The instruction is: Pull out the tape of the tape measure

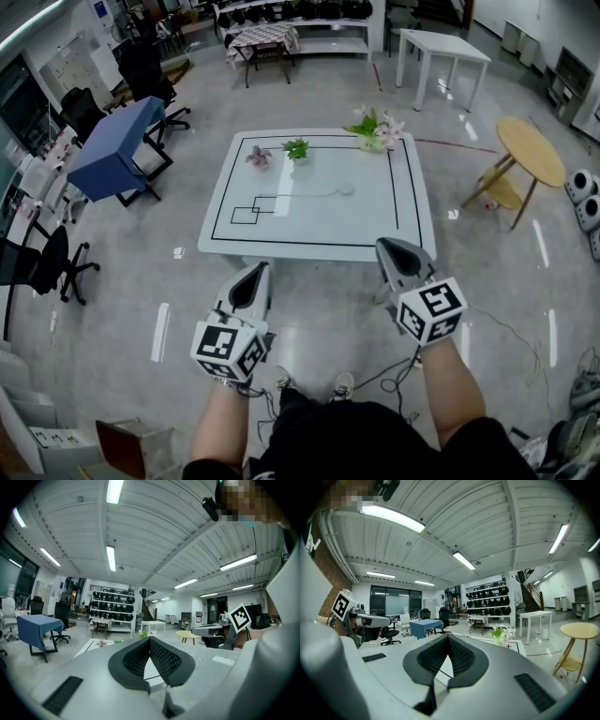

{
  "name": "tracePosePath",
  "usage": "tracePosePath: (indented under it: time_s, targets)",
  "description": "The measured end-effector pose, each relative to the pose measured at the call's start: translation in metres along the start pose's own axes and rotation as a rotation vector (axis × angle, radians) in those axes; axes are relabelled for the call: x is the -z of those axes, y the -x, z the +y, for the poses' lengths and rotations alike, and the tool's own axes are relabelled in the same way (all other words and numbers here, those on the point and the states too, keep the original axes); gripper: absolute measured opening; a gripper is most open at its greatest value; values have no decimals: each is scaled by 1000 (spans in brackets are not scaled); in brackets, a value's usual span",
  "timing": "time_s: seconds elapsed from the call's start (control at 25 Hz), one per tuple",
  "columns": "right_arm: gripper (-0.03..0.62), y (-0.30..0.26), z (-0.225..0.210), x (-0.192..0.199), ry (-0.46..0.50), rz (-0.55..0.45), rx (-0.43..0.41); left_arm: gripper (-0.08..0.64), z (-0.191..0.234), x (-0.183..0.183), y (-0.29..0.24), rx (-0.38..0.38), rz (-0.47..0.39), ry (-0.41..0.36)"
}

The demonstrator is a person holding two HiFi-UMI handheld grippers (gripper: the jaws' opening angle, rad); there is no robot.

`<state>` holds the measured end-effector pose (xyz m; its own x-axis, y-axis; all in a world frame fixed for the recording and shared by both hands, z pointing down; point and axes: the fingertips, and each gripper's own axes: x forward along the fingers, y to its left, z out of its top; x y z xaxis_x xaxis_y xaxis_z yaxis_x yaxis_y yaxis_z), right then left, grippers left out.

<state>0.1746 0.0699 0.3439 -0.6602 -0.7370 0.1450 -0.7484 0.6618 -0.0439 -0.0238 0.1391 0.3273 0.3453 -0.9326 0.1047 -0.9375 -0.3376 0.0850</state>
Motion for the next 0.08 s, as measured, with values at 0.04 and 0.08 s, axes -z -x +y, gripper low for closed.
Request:
tracePosePath:
  time_s: [0.04, 0.08]
  targets:
    - [-3, 0, -1, 1, 0, -2, -2, 3, -1, 0, -1, 0, 0, -1]
    - [-3, 0, -2, 2, 0, -4, -3, 3, -1, 0, -1, -1, 0, -2]
